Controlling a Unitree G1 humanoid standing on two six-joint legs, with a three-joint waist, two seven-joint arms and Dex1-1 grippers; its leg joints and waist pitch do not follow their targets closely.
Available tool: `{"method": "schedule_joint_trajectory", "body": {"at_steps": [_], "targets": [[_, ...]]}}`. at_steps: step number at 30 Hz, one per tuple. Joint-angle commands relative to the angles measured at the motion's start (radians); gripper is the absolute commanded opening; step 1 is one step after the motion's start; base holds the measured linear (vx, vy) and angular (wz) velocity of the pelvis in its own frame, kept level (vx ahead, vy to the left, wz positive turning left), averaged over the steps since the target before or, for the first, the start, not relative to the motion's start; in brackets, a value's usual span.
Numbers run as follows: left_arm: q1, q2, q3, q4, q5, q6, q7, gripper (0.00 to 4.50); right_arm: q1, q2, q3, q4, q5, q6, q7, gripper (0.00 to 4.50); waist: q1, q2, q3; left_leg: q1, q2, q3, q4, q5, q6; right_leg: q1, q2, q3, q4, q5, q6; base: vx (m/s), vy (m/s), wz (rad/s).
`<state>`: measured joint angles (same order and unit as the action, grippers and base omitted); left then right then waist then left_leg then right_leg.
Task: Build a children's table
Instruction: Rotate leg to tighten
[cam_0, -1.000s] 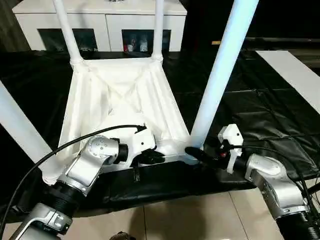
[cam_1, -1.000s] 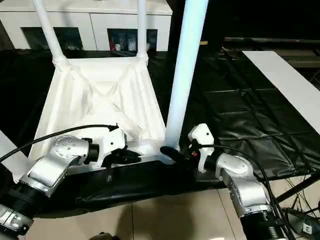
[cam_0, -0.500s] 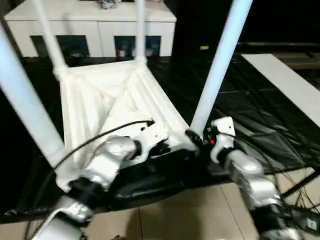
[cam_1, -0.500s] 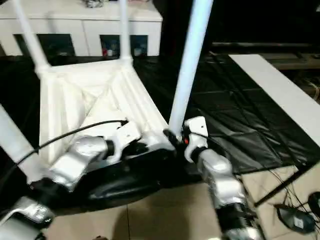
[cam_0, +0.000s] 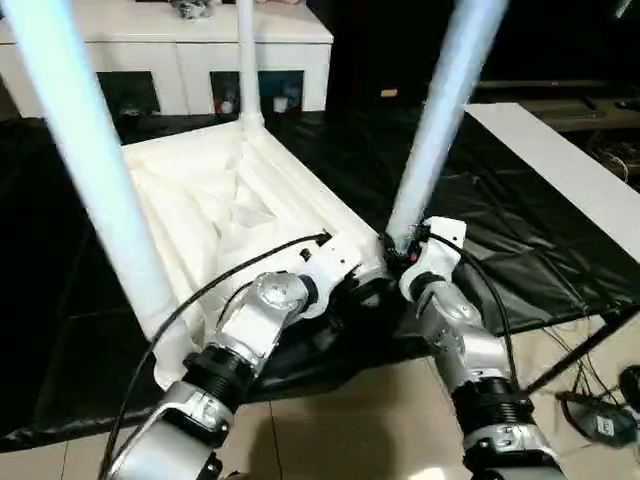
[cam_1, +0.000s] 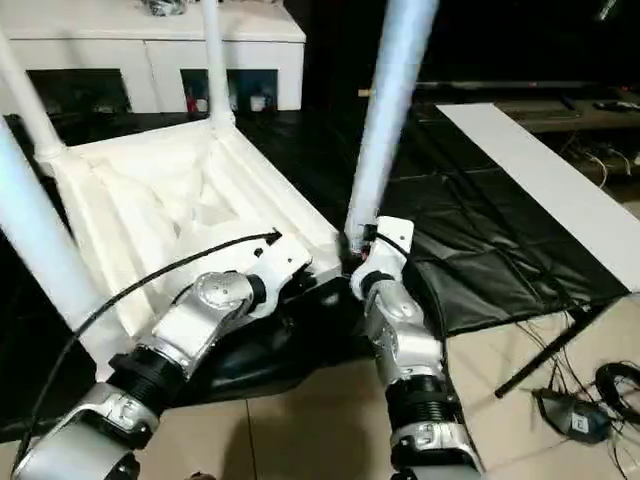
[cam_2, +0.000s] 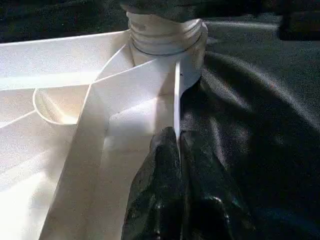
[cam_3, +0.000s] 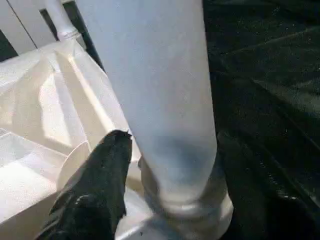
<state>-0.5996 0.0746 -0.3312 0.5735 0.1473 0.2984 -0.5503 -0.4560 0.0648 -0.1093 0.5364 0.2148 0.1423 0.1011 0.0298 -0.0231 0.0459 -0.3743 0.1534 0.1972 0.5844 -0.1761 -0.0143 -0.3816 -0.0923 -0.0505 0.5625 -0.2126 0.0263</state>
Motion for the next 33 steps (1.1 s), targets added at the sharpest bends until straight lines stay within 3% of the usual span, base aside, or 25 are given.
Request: {"method": "schedule_joint_trajectory", "body": {"at_steps": [1,5,7,9,12,13,14,15,17,18,19,20,22,23,24,26,27,33], "targets": [[-0.027,-0.004,-0.02,-0.001,0.011,-0.04,-0.001,0.0,0.028,0.017,0.05,0.011,0.004,0.023,0.037,3.14,-0.01,0.007,-0.039,0.03,0.076,-0.067,-0.112,-0.657,-0.102,-0.003,-0.071,0.029,-0.084,-0.462,-0.11,0.0,0.0,0.0],[-0.014,0.032,-0.018,-0.008,0.015,-0.054,-0.031,0.0,0.052,-0.028,0.067,-0.06,-0.047,0.012,0.037,3.54,-0.006,0.007,-0.035,0.042,0.073,-0.063,-0.107,-0.671,-0.099,-0.012,-0.071,0.028,-0.097,-0.516,-0.102,0.0,0.0,0.0],[0.0,0.063,-0.027,-0.024,0.012,-0.08,-0.083,0.0,0.079,-0.072,0.083,-0.126,-0.081,0.014,0.043,3.66,-0.003,0.007,-0.033,0.041,0.074,-0.062,-0.108,-0.657,-0.091,-0.012,-0.072,0.028,-0.1,-0.52,-0.098,0.0,0.0,0.0],[0.008,0.077,-0.031,-0.035,0.009,-0.087,-0.11,0.0,0.092,-0.091,0.081,-0.154,-0.083,0.025,0.051,3.66,0.0,0.005,-0.03,0.049,0.073,-0.057,-0.104,-0.646,-0.081,-0.019,-0.074,0.03,-0.104,-0.535,-0.1,0.0,0.0,0.0],[0.031,0.126,-0.053,-0.067,-0.005,-0.112,-0.206,0.0,0.123,-0.152,0.086,-0.211,-0.079,0.041,0.119,3.66,0.001,0.008,-0.029,0.039,0.076,-0.059,-0.108,-0.624,-0.073,-0.01,-0.073,0.031,-0.101,-0.52,-0.1,0.0,0.0,0.0],[0.043,0.151,-0.067,-0.085,-0.016,-0.129,-0.265,0.0,0.137,-0.18,0.091,-0.234,-0.066,0.05,0.17,3.66,0.001,0.009,-0.03,0.035,0.078,-0.057,-0.11,-0.609,-0.075,-0.01,-0.074,0.035,-0.093,-0.486,-0.112,0.0,0.0,0.0],[0.066,0.201,-0.088,-0.115,-0.026,-0.133,-0.351,0.0,0.169,-0.241,0.119,-0.284,-0.024,0.055,0.324,3.66,0.003,0.009,-0.033,0.03,0.079,-0.058,-0.112,-0.588,-0.068,-0.001,-0.075,0.036,-0.087,-0.449,-0.124,0.0,0.0,0.0],[0.066,0.201,-0.088,-0.115,-0.026,-0.133,-0.351,0.0,0.169,-0.241,0.119,-0.284,-0.024,0.055,0.324,3.66,0.009,0.01,-0.036,0.028,0.083,-0.058,-0.112,-0.569,-0.066,0.002,-0.077,0.039,-0.084,-0.414,-0.129,0.0,0.0,0.0],[0.084,0.25,-0.107,-0.142,-0.037,-0.143,-0.431,0.0,0.201,-0.301,0.149,-0.327,0.01,0.057,0.458,3.66,0.016,0.008,-0.035,0.036,0.081,-0.04,-0.105,-0.512,-0.051,-0.01,-0.072,0.047,-0.076,-0.322,-0.17,0.0,0.0,0.0],[0.092,0.277,-0.114,-0.161,-0.053,-0.143,-0.485,0.0,0.219,-0.343,0.172,-0.349,0.023,0.057,0.534,3.66,0.021,0.018,-0.037,0.032,0.082,-0.039,-0.104,-0.475,-0.044,-0.003,-0.074,0.049,-0.071,-0.3,-0.18,0.0,0.0,0.0],[0.097,0.291,-0.116,-0.174,-0.063,-0.138,-0.514,0.0,0.229,-0.366,0.185,-0.36,0.028,0.056,0.575,3.66,0.021,0.018,-0.037,0.032,0.082,-0.039,-0.104,-0.475,-0.044,-0.003,-0.074,0.049,-0.071,-0.3,-0.18,0.0,0.0,0.0],[0.099,0.303,-0.115,-0.184,-0.071,-0.131,-0.535,0.0,0.236,-0.39,0.202,-0.366,0.031,0.054,0.62,3.66,0.028,0.012,-0.037,0.032,0.085,-0.033,-0.103,-0.438,-0.032,-0.002,-0.071,0.051,-0.068,-0.279,-0.187,0.0,0.0,0.0],[0.101,0.318,-0.116,-0.195,-0.074,-0.127,-0.558,0.0,0.24,-0.414,0.218,-0.371,0.031,0.053,0.659,3.66,0.034,0.012,-0.039,0.042,0.084,-0.026,-0.099,-0.429,-0.034,-0.009,-0.066,0.052,-0.068,-0.272,-0.204,0.0,0.0,0.0],[0.101,0.321,-0.117,-0.197,-0.074,-0.127,-0.562,0.0,0.24,-0.418,0.221,-0.371,0.03,0.052,0.666,3.66,0.038,0.008,-0.041,0.042,0.084,-0.025,-0.096,-0.413,-0.032,-0.006,-0.067,0.053,-0.064,-0.256,-0.213,0.0,0.0,0.0],[0.099,0.33,-0.119,-0.198,-0.07,-0.129,-0.57,0.0,0.237,-0.428,0.23,-0.365,0.025,0.046,0.686,3.66,0.039,0.002,-0.041,0.039,0.084,-0.023,-0.095,-0.396,-0.026,-0.005,-0.067,0.054,-0.063,-0.247,-0.217,0.0,0.0,0.0],[0.099,0.338,-0.12,-0.202,-0.068,-0.131,-0.576,0.0,0.233,-0.437,0.239,-0.36,0.019,0.039,0.706,3.66,0.046,0.004,-0.043,0.032,0.084,-0.023,-0.092,-0.346,-0.015,0.001,-0.067,0.056,-0.053,-0.223,-0.218,0.0,0.0,0.0],[0.098,0.346,-0.121,-0.206,-0.07,-0.128,-0.588,0.0,0.222,-0.44,0.247,-0.342,0.005,0.029,0.715,3.66,0.047,-0.002,-0.041,0.03,0.083,-0.021,-0.091,-0.345,-0.011,0.0,-0.066,0.056,-0.052,-0.23,-0.216,0.0,0.0,0.0],[0.099,0.364,-0.122,-0.221,-0.067,-0.117,-0.614,0.0,0.169,-0.45,0.286,-0.266,-0.05,-0.007,0.739,3.66,0.053,-0.003,-0.049,0.029,0.08,-0.019,-0.082,-0.272,0.005,0.009,-0.066,0.054,-0.038,-0.165,-0.238,0.0,0.0,0.0]]}}
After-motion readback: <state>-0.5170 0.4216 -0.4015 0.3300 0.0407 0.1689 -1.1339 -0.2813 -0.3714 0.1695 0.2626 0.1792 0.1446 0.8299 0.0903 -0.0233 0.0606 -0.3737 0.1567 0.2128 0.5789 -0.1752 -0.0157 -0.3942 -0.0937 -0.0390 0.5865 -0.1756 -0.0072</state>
